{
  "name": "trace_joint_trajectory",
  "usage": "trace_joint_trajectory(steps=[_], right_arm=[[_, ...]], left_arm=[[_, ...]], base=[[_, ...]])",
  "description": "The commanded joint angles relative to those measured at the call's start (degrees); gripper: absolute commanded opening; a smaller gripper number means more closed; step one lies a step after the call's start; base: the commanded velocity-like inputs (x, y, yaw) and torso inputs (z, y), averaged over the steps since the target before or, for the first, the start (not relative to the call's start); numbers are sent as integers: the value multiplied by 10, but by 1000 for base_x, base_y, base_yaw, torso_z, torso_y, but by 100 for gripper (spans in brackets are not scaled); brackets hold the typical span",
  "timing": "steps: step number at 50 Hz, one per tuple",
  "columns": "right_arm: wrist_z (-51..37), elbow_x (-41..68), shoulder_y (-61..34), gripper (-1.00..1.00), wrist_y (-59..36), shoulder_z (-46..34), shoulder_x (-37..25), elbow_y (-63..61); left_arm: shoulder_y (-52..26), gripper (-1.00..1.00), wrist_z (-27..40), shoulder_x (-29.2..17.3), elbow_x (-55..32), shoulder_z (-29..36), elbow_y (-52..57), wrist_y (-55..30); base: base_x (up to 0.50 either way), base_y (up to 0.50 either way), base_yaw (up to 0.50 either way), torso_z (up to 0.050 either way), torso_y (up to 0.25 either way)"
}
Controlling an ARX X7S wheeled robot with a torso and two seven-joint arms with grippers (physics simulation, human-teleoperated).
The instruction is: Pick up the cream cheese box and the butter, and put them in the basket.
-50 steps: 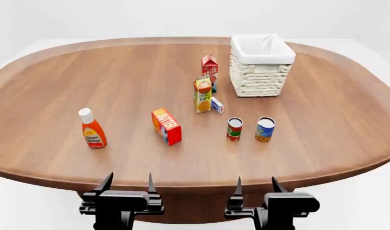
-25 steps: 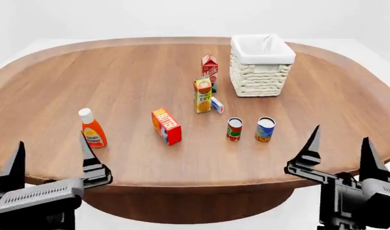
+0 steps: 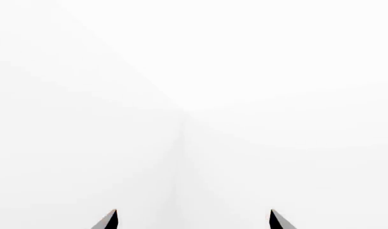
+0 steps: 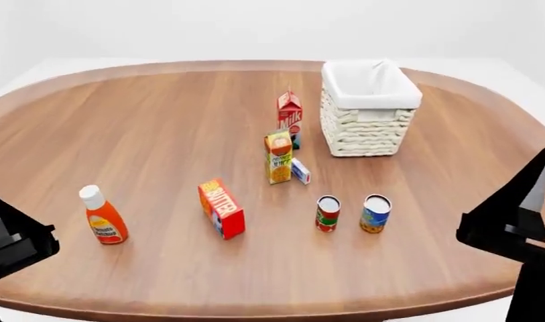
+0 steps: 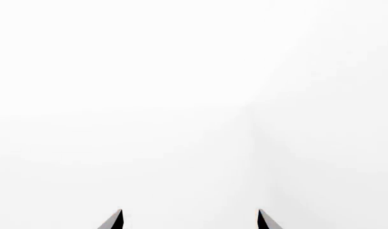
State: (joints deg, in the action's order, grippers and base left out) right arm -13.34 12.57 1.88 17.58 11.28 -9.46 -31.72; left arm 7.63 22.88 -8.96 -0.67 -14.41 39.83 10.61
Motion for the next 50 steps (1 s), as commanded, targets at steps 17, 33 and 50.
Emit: trace_joint_trajectory(steps=[17, 33, 50], right_arm=[[22, -17, 15, 100, 5, -25, -8, -33], [17, -23, 18, 100, 10, -35, -12, -26], [11, -31, 18, 100, 18, -41, -17, -20]], left_arm=[[-2, 100, 7, -4, -2, -13, 15, -18], [-2, 100, 13, -10, -3, -3, 5, -15], [-5, 100, 21, -15, -4, 6, 1, -17]], base=[[500, -48, 0, 0, 0], [500, -20, 0, 0, 1], [500, 0, 0, 0, 1]])
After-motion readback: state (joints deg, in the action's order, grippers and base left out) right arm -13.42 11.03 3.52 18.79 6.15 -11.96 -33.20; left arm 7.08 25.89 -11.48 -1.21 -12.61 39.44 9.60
